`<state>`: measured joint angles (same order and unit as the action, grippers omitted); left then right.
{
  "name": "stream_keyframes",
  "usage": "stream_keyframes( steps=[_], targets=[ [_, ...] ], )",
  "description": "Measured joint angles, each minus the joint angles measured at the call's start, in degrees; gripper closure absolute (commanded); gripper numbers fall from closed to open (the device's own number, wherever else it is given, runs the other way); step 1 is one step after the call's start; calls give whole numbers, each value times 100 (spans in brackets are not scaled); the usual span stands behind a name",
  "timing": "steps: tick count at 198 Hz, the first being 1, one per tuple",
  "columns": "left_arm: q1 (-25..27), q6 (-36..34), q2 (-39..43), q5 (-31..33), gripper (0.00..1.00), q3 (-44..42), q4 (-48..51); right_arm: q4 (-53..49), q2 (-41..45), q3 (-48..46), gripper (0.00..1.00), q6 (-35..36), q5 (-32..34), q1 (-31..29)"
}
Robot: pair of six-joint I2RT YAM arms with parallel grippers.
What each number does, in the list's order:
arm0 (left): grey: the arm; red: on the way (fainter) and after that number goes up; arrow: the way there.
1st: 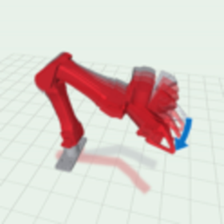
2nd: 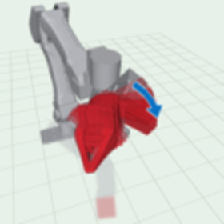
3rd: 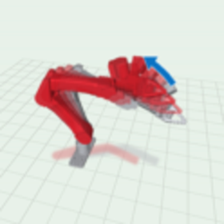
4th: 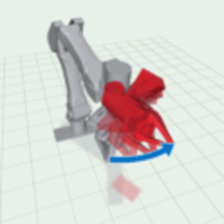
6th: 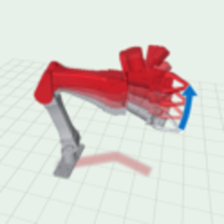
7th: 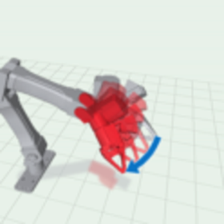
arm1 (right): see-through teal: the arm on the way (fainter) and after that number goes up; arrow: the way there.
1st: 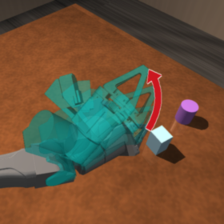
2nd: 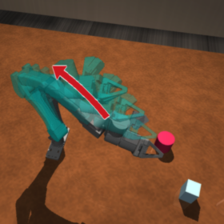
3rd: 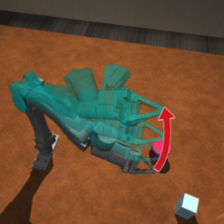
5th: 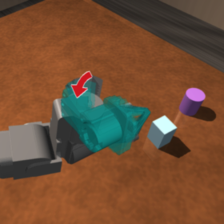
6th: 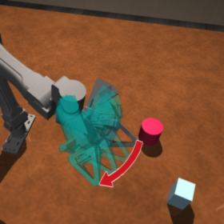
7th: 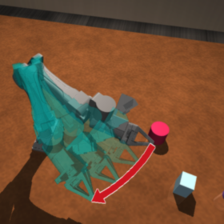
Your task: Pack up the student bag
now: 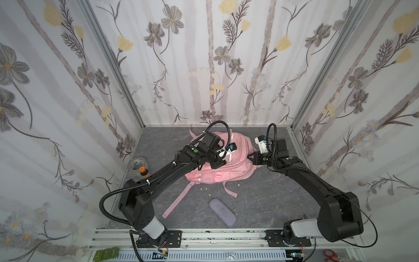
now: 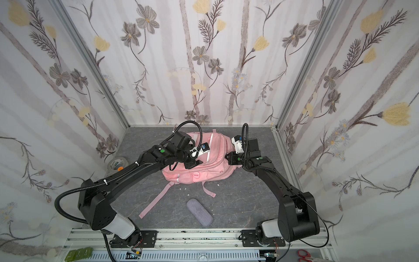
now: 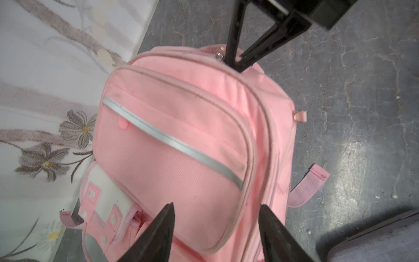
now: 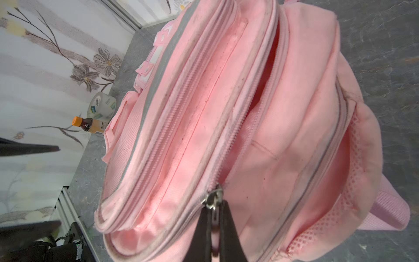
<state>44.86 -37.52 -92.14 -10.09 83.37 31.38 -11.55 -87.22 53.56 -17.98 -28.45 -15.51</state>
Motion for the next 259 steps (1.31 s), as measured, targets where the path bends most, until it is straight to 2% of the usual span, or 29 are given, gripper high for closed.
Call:
stream_keyframes(
  steps=[25,48,65,152,171,201,259],
  targets=[
    [282,48,-247,63,43,404,28,9,175,-52,100,-319,-28,-223],
    [385,177,-472,57,56,531,26,20,282,-85,100,-514,-175,-302],
    [428,254,-599,17,62,577,44,26,361,-98,100,-621,-225,-313],
    [566,494,-994,-101,65,802,13,162,614,-323,100,-1158,-568,-313],
    [579,498,-1032,17,76,802,15,157,634,-332,100,-1202,-590,-313],
    [588,529,-1032,219,100,774,20,155,658,-354,100,-1228,-586,-310],
    [592,256,-850,428,100,625,-96,-138,474,-175,100,-734,-691,-109]
  ],
)
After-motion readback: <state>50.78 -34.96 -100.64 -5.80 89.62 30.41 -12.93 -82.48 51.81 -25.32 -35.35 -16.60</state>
